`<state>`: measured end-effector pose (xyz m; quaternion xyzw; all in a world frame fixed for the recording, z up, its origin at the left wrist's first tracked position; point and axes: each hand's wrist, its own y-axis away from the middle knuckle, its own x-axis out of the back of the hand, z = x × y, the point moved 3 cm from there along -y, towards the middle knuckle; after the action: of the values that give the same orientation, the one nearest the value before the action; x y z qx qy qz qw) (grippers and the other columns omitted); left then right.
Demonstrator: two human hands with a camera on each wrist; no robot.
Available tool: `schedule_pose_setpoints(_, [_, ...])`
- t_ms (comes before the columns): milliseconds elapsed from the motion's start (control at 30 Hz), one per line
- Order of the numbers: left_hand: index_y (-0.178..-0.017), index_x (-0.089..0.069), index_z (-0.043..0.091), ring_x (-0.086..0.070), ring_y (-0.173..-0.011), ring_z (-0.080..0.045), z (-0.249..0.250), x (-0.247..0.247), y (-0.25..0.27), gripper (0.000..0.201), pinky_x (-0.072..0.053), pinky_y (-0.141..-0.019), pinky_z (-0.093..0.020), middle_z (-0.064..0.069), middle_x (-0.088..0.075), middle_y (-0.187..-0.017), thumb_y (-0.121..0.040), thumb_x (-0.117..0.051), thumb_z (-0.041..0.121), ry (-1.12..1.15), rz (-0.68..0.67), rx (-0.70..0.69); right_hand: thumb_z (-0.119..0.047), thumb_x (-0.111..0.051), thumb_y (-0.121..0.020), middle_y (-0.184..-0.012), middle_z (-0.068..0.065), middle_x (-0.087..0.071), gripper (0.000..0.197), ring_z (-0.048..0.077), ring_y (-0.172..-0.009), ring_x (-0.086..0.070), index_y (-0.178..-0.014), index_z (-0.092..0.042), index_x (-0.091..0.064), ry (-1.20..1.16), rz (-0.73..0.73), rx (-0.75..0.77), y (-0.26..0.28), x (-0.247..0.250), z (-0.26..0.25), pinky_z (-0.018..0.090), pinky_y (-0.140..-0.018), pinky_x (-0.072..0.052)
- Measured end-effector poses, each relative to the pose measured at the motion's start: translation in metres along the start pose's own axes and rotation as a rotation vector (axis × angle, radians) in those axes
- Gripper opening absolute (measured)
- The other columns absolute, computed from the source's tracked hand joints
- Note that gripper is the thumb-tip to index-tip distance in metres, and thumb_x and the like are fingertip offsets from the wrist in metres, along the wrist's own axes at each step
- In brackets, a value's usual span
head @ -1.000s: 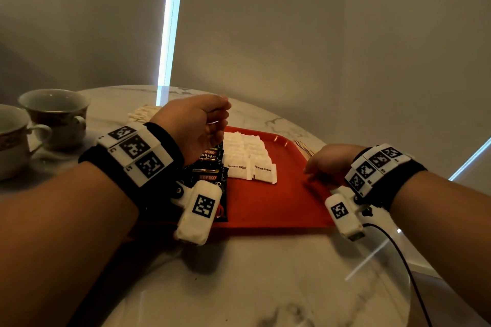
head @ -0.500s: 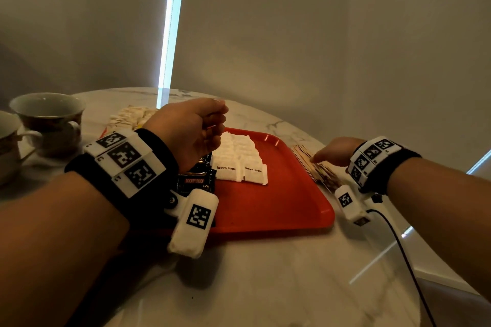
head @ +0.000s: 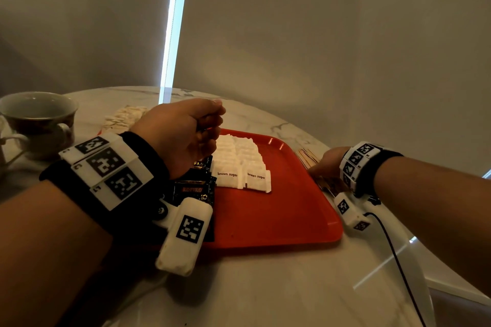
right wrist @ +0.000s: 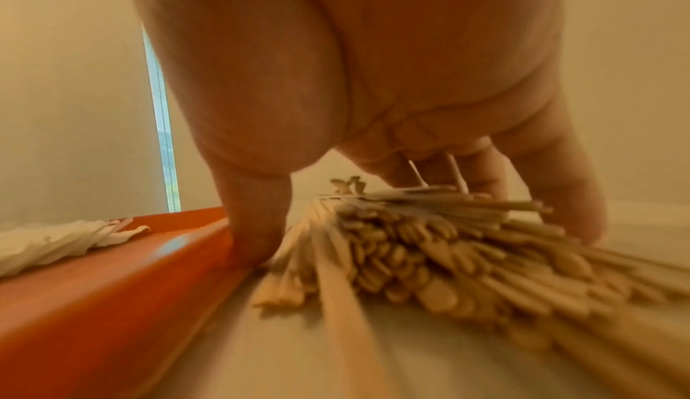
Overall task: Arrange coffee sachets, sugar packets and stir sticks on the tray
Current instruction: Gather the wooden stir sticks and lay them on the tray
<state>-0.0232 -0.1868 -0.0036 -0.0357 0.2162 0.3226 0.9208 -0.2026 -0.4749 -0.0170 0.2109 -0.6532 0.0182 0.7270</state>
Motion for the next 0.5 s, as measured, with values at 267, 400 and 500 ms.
schedule_pose_setpoints(267, [-0.086, -0.067, 0.014, -0.054, -0.056, -0.009, 0.001, 0.0, 0.001, 0.017, -0.044, -0.046, -0.016, 0.003, -0.059, -0.071, -0.097, -0.062, 0.025, 0.002, 0.004, 0.003, -0.055, -0.064, -0.091, -0.097, 0.001, -0.065, 0.046, 0.02, -0.089, -0.061, -0.109, -0.013, -0.063, 0.311, 0.152, 0.098, -0.018, 0.003, 0.006, 0.03, -0.073, -0.047])
schedule_pose_setpoints(400, [-0.086, -0.067, 0.015, -0.054, -0.055, -0.008, 0.001, 0.0, 0.002, 0.017, -0.043, -0.046, -0.015, 0.003, -0.058, -0.07, -0.097, -0.061, 0.026, -0.004, 0.001, 0.003, -0.05, -0.059, -0.096, -0.087, 0.0, -0.061, 0.035, 0.014, -0.076, -0.056, -0.095, -0.015, -0.06, 0.226, 0.197, 0.101, -0.021, 0.004, 0.014, 0.027, -0.058, -0.038])
schedule_pose_setpoints(500, [-0.086, -0.068, 0.015, -0.054, -0.058, -0.008, 0.0, -0.001, 0.002, 0.017, -0.044, -0.048, -0.018, 0.004, -0.06, -0.071, -0.097, -0.062, 0.027, -0.027, 0.003, 0.006, -0.048, -0.056, -0.098, -0.085, 0.003, -0.064, 0.036, 0.017, -0.074, -0.058, -0.089, -0.014, -0.063, 0.157, 0.205, 0.1, -0.021, 0.006, 0.018, 0.027, -0.057, -0.039])
